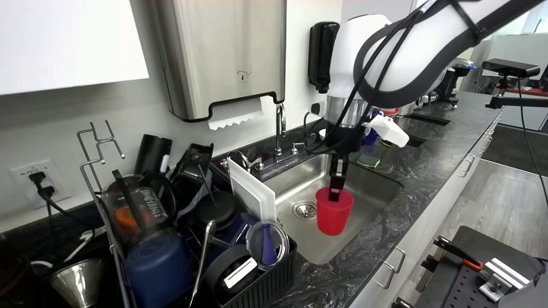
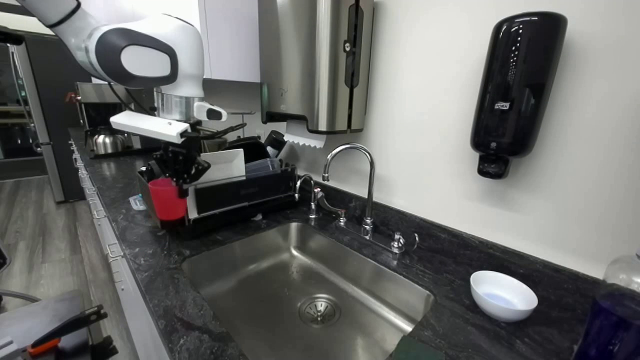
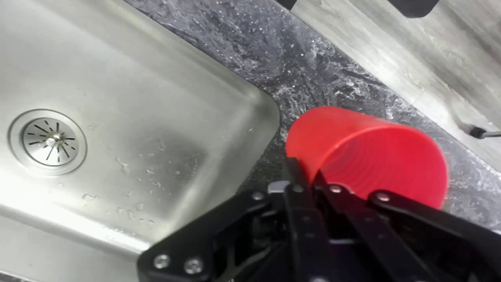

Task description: Put the red cup in the sink

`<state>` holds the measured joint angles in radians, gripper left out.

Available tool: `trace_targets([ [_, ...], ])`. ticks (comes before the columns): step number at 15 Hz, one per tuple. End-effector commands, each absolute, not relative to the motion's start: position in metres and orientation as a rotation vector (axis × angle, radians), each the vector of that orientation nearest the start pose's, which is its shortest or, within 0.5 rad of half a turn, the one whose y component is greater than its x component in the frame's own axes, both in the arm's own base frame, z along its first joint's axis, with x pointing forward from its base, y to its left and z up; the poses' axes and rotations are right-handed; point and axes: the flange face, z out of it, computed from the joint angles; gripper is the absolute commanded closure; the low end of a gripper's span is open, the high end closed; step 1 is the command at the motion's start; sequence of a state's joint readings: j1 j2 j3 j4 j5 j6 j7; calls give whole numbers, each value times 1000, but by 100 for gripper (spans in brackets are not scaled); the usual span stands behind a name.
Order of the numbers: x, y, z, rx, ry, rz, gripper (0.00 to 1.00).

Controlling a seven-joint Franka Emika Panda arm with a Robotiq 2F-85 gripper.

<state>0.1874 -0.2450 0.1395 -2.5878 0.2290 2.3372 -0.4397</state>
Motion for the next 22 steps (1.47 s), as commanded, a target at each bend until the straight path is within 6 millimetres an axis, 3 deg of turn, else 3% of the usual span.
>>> trace_targets([
  [1,412,104,349,-2913,-758,-52,99],
  [5,438,71,344,-2923,-636,-93,99],
  [9,472,68,327,-2920,-611,-117,99],
  [16,538,76,269,-2907,-627,-77,99],
  [22,563,55,223,-2912,-574,-20,99],
])
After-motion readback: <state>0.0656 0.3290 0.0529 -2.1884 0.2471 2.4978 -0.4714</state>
